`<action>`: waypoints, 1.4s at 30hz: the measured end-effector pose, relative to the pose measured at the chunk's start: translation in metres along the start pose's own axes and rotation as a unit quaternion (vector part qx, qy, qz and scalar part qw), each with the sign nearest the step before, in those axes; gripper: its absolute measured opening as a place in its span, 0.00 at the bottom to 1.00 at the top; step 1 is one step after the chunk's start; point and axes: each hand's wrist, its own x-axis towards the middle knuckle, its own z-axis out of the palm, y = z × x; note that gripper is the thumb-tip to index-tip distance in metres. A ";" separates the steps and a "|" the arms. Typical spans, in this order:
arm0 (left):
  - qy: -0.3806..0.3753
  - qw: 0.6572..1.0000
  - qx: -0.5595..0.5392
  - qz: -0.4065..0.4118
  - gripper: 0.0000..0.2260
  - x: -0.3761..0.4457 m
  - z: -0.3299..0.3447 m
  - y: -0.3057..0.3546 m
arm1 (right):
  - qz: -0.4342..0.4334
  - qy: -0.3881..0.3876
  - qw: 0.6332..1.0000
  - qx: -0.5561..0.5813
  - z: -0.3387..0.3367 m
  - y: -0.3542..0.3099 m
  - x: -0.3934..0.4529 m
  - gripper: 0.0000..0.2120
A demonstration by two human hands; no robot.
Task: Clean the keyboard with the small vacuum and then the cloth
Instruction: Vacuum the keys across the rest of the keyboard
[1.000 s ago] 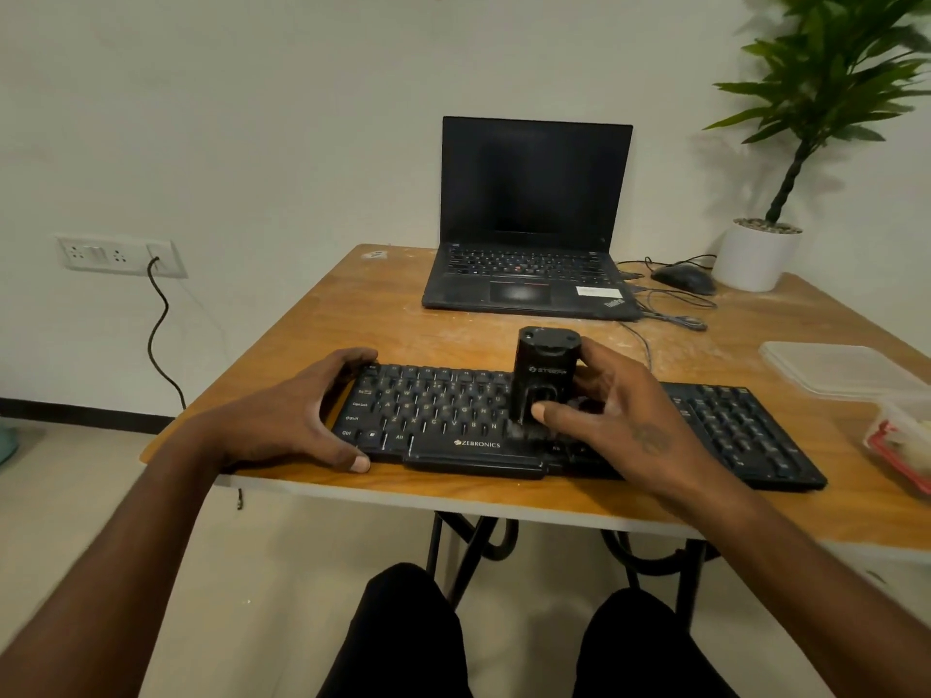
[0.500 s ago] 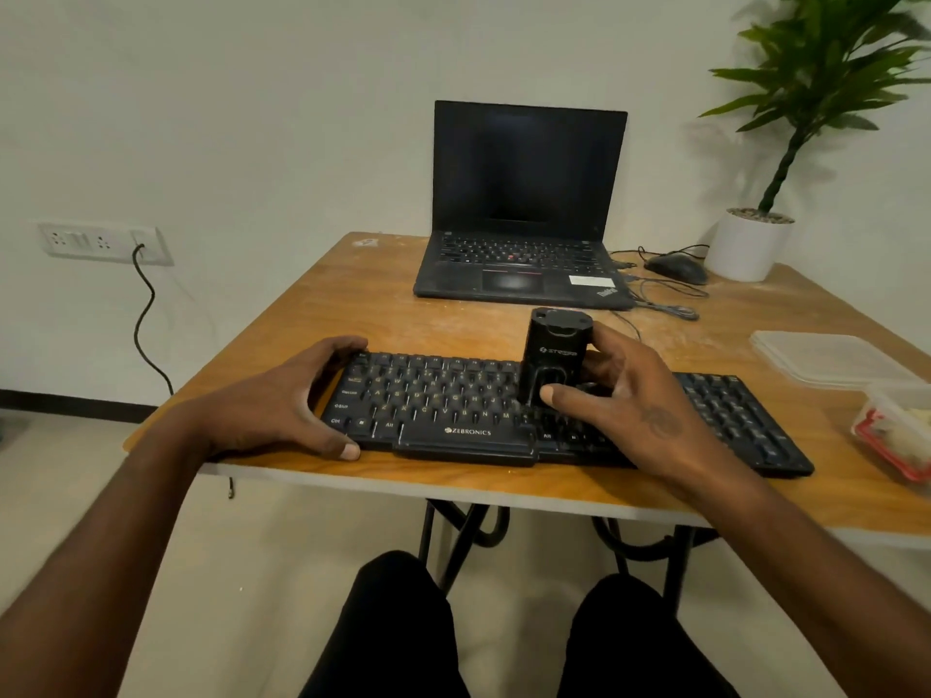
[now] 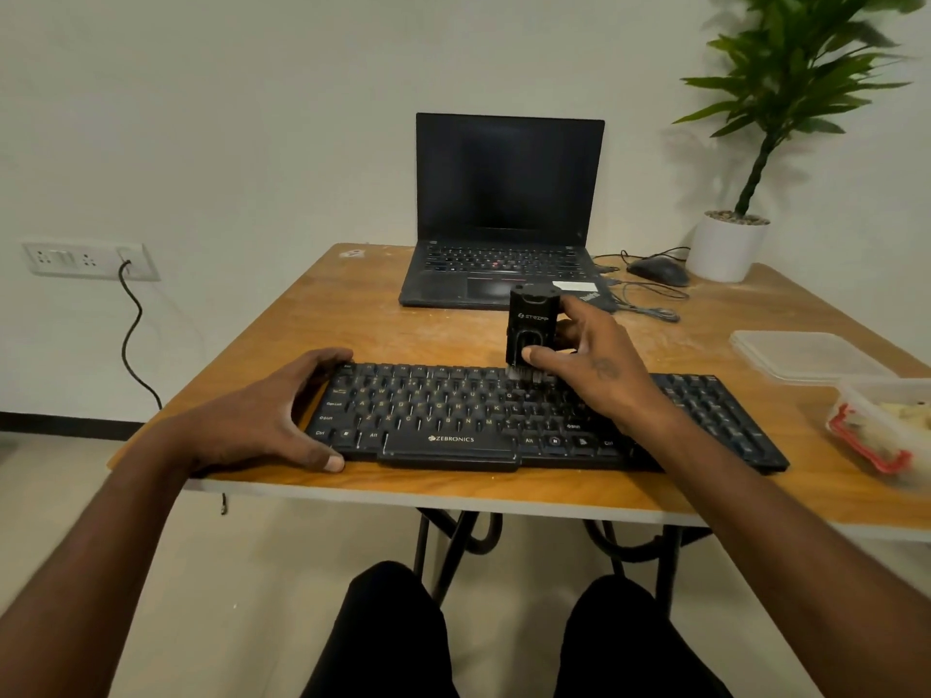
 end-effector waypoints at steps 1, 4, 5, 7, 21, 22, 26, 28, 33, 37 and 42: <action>0.001 1.000 0.000 0.001 0.55 0.000 0.000 0.000 | 0.002 0.000 1.000 0.003 0.000 0.000 -0.001 0.26; 0.003 1.000 0.003 0.005 0.56 -0.001 0.001 -0.001 | 0.001 -0.024 0.999 0.032 -0.005 -0.003 -0.020 0.24; 0.003 1.000 0.002 0.005 0.56 -0.001 0.001 -0.001 | -0.004 -0.038 0.998 0.041 -0.008 -0.004 -0.031 0.23; 0.003 1.000 -0.001 0.004 0.56 0.000 0.001 -0.001 | -0.006 -0.056 0.997 0.051 -0.015 -0.006 -0.052 0.24; 0.000 1.000 -0.002 -0.005 0.55 -0.002 0.000 0.004 | 0.024 0.015 1.000 -0.013 -0.019 0.005 -0.007 0.27; 0.001 1.000 -0.002 -0.003 0.55 -0.002 0.001 0.004 | 0.025 0.013 1.000 -0.014 -0.020 0.005 -0.010 0.27; 0.005 1.000 -0.007 -0.001 0.55 -0.002 0.002 0.003 | 0.017 -0.022 1.000 0.002 -0.029 0.002 -0.041 0.24; 0.007 1.000 -0.008 0.002 0.56 -0.001 0.003 0.002 | 0.018 -0.044 0.999 0.027 -0.036 0.000 -0.062 0.24; 0.007 1.000 -0.007 0.002 0.55 0.000 0.001 0.000 | 0.027 -0.039 0.998 0.029 -0.043 0.003 -0.067 0.25; 0.002 1.000 -0.005 -0.002 0.55 0.000 0.000 0.002 | 0.021 -0.001 1.000 0.009 -0.039 0.015 -0.034 0.26; 0.004 1.000 -0.002 -0.002 0.55 0.000 0.000 0.002 | 0.027 0.037 0.998 -0.047 -0.035 0.023 -0.012 0.31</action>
